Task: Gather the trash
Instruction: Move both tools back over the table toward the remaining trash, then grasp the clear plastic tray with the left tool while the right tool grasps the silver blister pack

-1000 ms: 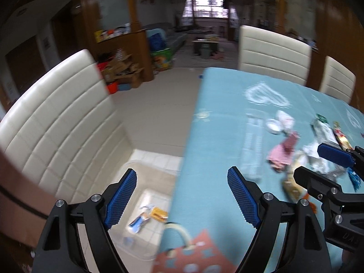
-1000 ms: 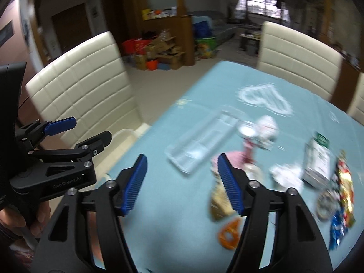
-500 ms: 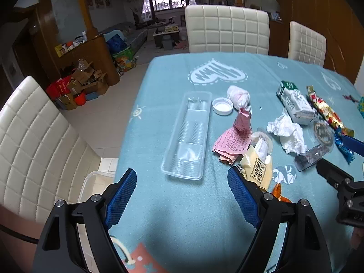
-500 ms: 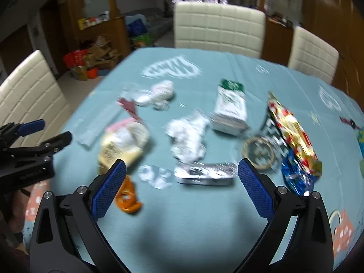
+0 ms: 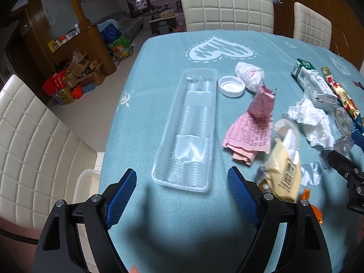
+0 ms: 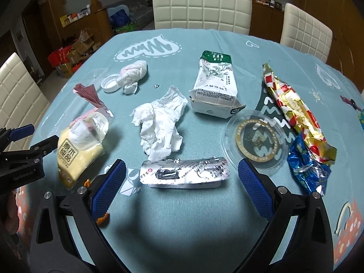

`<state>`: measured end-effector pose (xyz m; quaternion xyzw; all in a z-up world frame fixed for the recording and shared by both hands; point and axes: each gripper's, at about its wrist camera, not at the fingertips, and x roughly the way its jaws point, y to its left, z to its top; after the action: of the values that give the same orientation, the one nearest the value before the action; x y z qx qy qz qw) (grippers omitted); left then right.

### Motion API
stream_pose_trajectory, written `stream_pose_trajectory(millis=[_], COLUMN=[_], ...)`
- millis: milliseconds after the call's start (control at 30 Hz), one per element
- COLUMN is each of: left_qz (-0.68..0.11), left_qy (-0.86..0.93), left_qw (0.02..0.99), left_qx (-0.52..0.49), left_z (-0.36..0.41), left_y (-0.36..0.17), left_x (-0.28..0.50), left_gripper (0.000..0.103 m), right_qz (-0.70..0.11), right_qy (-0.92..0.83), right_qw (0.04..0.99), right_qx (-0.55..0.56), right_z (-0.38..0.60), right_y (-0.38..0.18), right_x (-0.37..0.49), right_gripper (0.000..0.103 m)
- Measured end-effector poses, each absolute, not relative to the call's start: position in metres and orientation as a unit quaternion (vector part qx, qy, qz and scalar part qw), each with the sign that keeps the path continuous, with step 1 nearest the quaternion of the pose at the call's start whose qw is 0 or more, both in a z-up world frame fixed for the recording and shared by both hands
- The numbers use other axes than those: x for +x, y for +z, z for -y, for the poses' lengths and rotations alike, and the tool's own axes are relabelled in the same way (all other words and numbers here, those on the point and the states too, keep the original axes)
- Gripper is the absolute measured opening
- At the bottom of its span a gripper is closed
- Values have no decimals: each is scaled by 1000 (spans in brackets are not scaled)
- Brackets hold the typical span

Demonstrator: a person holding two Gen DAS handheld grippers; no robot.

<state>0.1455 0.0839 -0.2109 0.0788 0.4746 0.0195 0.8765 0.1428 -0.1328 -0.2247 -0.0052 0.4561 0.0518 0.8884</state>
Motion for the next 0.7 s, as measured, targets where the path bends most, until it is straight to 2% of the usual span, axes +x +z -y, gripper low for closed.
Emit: stream_pose_trajectory(millis=[267, 433, 467, 533, 700], left_qz=[-469, -458, -460, -471, -471], left_qy=[26, 25, 23, 19, 24], left_qw=[879, 883, 883, 878, 879], left_qx=[84, 93, 91, 78, 63], left_z=[-87, -85, -85, -87, -91], left_y=[-216, -216, -216, -219, -215], left_x=[160, 161, 162, 164, 160], left_gripper=[80, 80, 77, 53, 50], right_qz=[-461, -471, -470, -466, -460], right_qy=[47, 53, 54, 53, 48], right_qw=[886, 881, 881, 883, 886], right_qx=[-10, -12, -12, -14, -17], right_z=[132, 132, 132, 132, 133], right_y=[-230, -233, -233, -232, -227], right_x=[153, 155, 154, 152, 146], right_gripper=[97, 75, 75, 75, 75])
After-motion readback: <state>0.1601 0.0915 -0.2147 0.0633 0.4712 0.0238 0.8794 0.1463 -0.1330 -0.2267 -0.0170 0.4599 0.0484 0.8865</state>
